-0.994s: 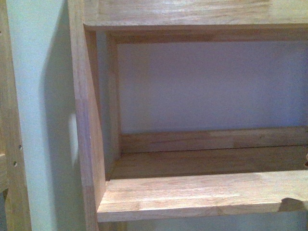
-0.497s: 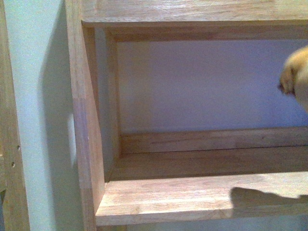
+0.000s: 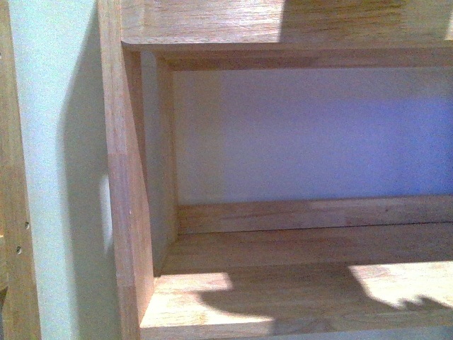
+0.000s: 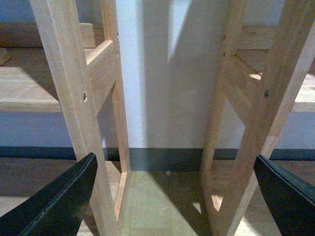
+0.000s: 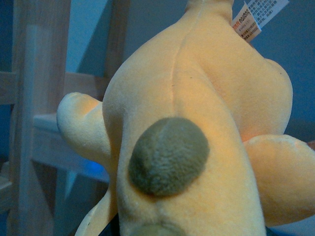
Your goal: Put away toys
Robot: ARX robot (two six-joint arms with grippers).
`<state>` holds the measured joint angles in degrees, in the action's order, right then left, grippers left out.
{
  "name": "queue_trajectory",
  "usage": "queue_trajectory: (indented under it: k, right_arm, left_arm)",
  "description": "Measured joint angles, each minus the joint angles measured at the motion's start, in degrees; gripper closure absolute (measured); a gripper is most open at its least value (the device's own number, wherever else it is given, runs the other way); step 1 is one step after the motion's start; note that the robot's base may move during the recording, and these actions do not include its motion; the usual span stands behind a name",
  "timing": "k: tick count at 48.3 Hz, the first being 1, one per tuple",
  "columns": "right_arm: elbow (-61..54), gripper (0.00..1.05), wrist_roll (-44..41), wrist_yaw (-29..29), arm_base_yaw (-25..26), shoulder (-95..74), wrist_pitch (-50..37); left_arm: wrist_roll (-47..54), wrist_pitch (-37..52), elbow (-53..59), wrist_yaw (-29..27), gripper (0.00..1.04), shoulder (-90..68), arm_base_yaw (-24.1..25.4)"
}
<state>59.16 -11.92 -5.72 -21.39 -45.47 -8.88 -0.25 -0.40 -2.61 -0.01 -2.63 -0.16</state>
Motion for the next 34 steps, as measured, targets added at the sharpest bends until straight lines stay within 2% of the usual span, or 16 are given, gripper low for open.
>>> queue_trajectory:
  k: [13,34]
  right_arm:
    - [25.2,0.85,0.3,4.1,6.1,-21.4,4.3]
    - [62.0,0.85,9.3,6.2,6.5,-50.1,15.9]
  left_arm:
    - [0.0,0.0,0.0,0.0,0.06,0.0,0.0]
    - [0.0,0.0,0.0,0.0,0.06,0.0,0.0]
